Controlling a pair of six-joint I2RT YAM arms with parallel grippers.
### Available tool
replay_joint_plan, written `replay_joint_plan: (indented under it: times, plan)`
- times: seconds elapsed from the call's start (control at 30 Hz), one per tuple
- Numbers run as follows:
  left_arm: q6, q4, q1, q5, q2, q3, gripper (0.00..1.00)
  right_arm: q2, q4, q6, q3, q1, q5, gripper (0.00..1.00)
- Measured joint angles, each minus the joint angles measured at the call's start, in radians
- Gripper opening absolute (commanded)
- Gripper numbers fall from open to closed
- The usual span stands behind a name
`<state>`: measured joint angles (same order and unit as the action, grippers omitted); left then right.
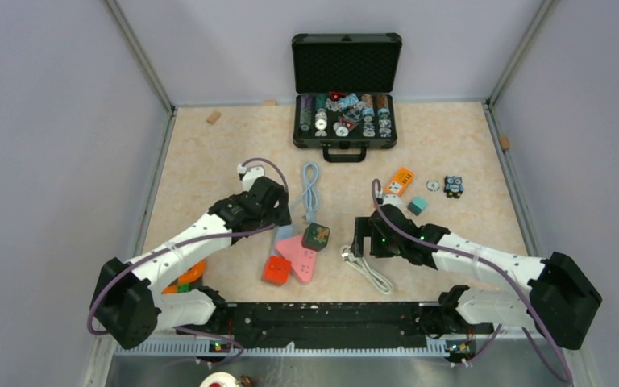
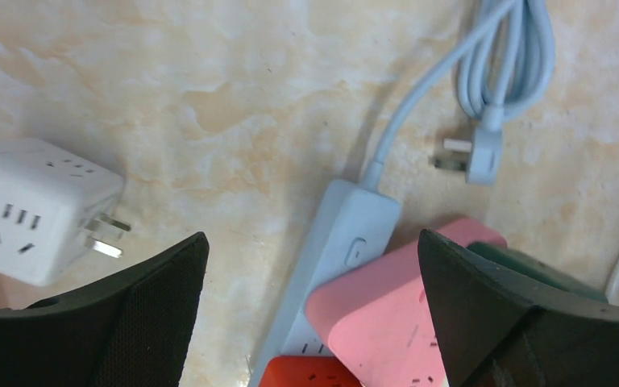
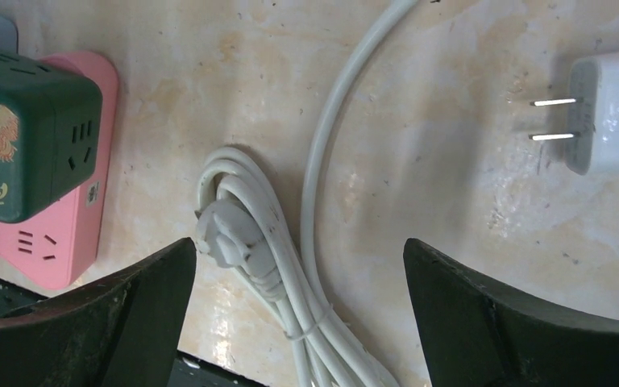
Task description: Insert the plug
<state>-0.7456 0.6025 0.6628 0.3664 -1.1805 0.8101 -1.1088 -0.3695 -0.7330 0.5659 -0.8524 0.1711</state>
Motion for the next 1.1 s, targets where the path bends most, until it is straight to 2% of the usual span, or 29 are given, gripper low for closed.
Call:
replay_joint_plan:
  times: [0.23,0.5,0.67,0.8,0.93,1.1]
  plan:
    - [-0.05,0.073,-0.093,0.09,-0.021,0.055,0.99,-0.095,0.05,0.007,0.024,0.0,-0.039,0.94]
    - [-0.164,0.192,-0.333,0.094,0.042,0.055,0.99,-0.117,0.09,0.008,0.024,0.0,-0.082,0.94]
    - [-0.219,0.22,-0.478,0.049,0.072,0.034,0.99,-0.117,0.099,0.008,0.024,0.0,-0.099,0.94]
    - [-0.221,0.203,-0.589,-0.048,0.068,-0.016,0.99,-0.116,0.101,0.007,0.022,0.0,-0.112,0.94]
    - [-0.214,0.194,-0.637,-0.134,-0.006,-0.036,0.95,-0.102,0.11,0.007,0.005,0.0,-0.12,0.94]
    - [-0.192,0.131,-0.644,-0.235,-0.094,-0.067,0.76,-0.087,0.111,0.006,-0.003,0.0,-0.121,0.94]
